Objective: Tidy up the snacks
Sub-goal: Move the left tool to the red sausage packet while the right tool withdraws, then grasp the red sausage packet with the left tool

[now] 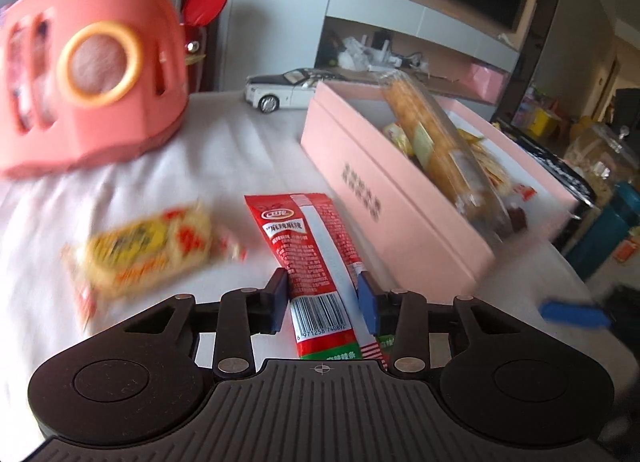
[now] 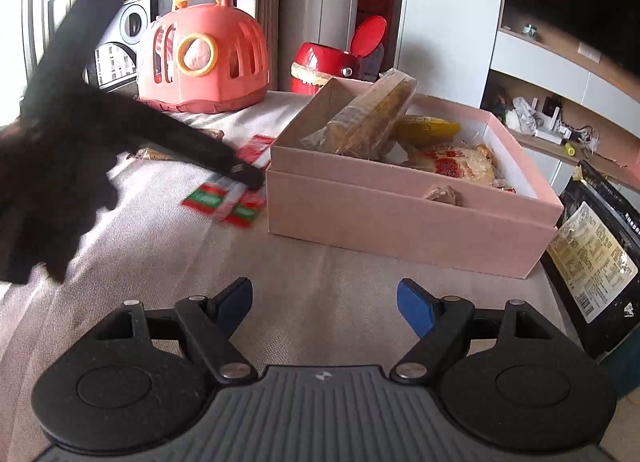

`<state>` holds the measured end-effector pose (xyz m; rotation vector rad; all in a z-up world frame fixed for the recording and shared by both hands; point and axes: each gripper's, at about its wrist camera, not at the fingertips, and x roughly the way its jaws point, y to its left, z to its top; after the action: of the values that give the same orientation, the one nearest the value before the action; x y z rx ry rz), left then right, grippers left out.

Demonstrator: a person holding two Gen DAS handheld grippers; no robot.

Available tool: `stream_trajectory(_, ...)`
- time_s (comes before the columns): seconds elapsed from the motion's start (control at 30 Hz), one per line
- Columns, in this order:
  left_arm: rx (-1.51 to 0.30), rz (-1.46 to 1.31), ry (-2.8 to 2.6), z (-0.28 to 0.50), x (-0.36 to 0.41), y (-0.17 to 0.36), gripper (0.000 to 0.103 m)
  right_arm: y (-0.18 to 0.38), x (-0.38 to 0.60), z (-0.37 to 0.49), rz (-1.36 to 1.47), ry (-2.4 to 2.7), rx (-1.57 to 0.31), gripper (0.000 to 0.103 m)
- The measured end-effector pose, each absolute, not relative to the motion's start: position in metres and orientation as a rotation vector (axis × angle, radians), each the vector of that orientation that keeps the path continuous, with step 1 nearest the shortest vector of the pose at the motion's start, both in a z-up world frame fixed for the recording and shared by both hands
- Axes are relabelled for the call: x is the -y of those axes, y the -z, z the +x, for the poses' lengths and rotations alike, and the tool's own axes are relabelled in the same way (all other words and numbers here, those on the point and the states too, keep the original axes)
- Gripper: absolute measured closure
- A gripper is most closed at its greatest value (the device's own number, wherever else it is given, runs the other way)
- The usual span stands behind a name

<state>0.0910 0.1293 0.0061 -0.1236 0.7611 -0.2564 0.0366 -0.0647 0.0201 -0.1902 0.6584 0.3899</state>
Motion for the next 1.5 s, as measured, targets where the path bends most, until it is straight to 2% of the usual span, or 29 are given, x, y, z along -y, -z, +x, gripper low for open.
stream_trajectory(0.2,-0.764,-0.170,0.256,0.009,-0.157,-0.007,0.061,-0.031,0.063,0.040,-0.167,-0.448,-0.653,0.023)
stream_trajectory(0.3,-0.746,-0.235,0.191,-0.022,-0.177,-0.007,0.081,-0.057,0.046,0.054,-0.128,-0.549,-0.665,0.023)
stream_trajectory(0.37,-0.741,-0.315,0.140,-0.036,-0.195,-0.005,0.082,-0.076,0.025,0.070,-0.092,-0.633,-0.689,0.018)
stream_trajectory(0.4,-0.732,-0.339,0.102,-0.042,-0.203,-0.004,0.082,-0.082,0.013,0.080,-0.073,-0.678,-0.710,0.008)
stream_trajectory(0.43,-0.721,-0.350,0.063,-0.047,-0.209,-0.005,0.084,-0.088,-0.001,0.089,-0.050,-0.716,-0.722,0.004)
stream_trajectory(0.53,-0.689,-0.447,0.007,-0.058,-0.226,-0.003,0.086,-0.091,-0.049,0.114,-0.041,-0.805,-0.744,0.004)
stream_trajectory(0.67,-0.696,-0.562,0.033,-0.058,-0.238,0.003,0.086,-0.068,-0.117,0.138,-0.193,-0.745,-0.814,0.005)
stream_trajectory(0.77,-0.696,-0.524,0.034,-0.062,-0.235,0.005,0.087,-0.042,-0.144,0.147,-0.276,-0.711,-0.877,0.015)
stream_trajectory(0.8,-0.690,-0.495,0.041,-0.063,-0.233,0.004,0.087,-0.036,-0.146,0.148,-0.286,-0.706,-0.893,0.027)
stream_trajectory(0.87,-0.671,-0.444,0.051,-0.066,-0.229,0.005,0.087,-0.034,-0.145,0.140,-0.316,-0.703,-0.863,0.041)
stream_trajectory(0.9,-0.661,-0.428,0.054,-0.066,-0.228,0.007,0.087,-0.036,-0.143,0.135,-0.346,-0.700,-0.847,0.057)
stream_trajectory(0.93,-0.653,-0.422,0.054,-0.068,-0.228,0.008,0.087,-0.041,-0.140,0.129,-0.370,-0.692,-0.829,0.064)
stream_trajectory(0.97,-0.647,-0.421,0.052,-0.068,-0.228,0.008,0.087,-0.047,-0.134,0.121,-0.397,-0.671,-0.792,0.066)
stream_trajectory(1.07,-0.649,-0.445,0.042,-0.070,-0.228,0.009,0.087,-0.063,-0.111,0.094,-0.475,-0.592,-0.679,0.066)
stream_trajectory(1.27,-0.681,-0.453,0.015,-0.064,-0.223,0.000,0.087,-0.066,-0.039,0.062,-0.386,-0.558,-0.729,0.065)
stream_trajectory(1.3,-0.681,-0.442,0.030,-0.064,-0.219,-0.003,0.086,-0.061,-0.032,0.060,-0.377,-0.542,-0.741,0.060)
stream_trajectory(1.33,-0.678,-0.436,0.052,-0.064,-0.215,-0.006,0.086,-0.054,-0.026,0.061,-0.360,-0.530,-0.757,0.048)
stream_trajectory(1.4,-0.671,-0.423,0.098,-0.064,-0.206,-0.013,0.086,-0.046,-0.009,0.059,-0.296,-0.504,-0.783,0.034)
stream_trajectory(1.5,-0.688,-0.378,0.138,-0.052,-0.186,-0.021,0.086,-0.035,0.012,0.053,-0.237,-0.458,-0.786,0.034)
